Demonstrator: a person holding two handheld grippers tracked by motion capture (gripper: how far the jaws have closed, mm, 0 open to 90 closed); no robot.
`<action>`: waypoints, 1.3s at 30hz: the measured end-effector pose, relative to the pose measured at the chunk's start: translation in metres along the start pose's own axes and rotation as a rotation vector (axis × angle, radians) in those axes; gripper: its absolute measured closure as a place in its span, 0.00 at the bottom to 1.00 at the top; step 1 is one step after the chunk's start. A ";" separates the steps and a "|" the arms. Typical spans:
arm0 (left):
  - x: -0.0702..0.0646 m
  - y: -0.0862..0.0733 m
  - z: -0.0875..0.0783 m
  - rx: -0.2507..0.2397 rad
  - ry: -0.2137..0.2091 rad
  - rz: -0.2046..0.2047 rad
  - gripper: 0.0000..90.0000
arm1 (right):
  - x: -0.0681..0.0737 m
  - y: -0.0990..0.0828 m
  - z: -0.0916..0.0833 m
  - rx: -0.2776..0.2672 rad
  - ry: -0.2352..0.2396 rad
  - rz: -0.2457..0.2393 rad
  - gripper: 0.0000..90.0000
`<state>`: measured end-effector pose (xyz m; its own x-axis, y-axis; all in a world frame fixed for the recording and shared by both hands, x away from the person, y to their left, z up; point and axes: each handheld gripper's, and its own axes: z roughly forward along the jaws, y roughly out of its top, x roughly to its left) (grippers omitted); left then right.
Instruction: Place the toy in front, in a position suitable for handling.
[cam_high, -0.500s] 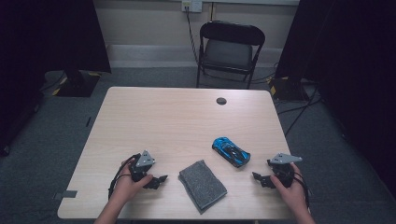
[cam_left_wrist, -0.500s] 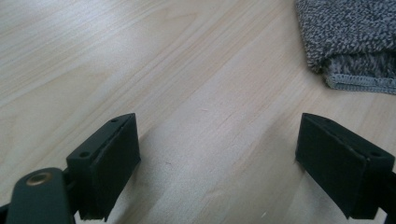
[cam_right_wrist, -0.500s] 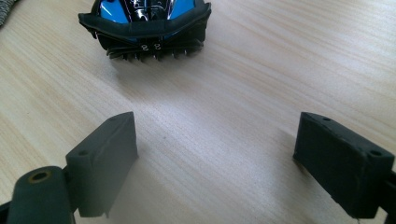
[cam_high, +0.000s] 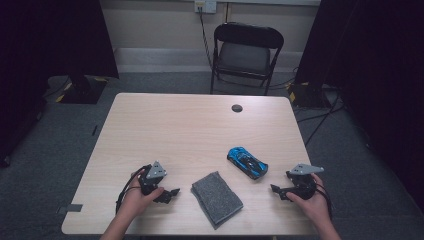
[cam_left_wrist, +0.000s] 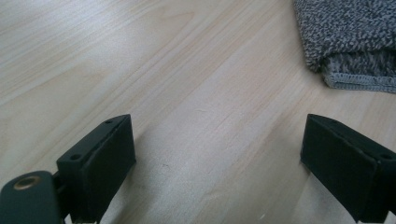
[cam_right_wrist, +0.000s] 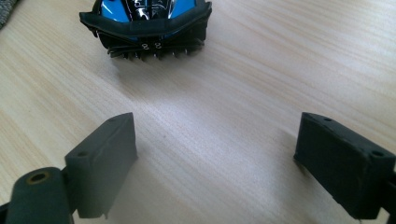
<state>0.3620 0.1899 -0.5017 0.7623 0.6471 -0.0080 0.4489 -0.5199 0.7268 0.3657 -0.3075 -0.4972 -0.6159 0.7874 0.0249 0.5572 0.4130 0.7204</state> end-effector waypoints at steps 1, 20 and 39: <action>0.000 0.000 0.000 0.000 0.000 0.000 0.10 | 0.000 0.003 -0.003 -0.007 0.005 0.007 0.16; 0.000 0.000 0.000 -0.002 -0.002 0.000 0.10 | 0.021 0.058 0.017 -0.048 0.079 -0.035 0.16; 0.000 0.000 0.000 -0.003 -0.002 0.000 0.10 | 0.028 0.082 0.055 -0.012 0.091 -0.037 0.16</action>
<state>0.3621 0.1898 -0.5019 0.7632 0.6461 -0.0094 0.4476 -0.5182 0.7288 0.4247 -0.2270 -0.4757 -0.6845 0.7265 0.0607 0.5266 0.4351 0.7304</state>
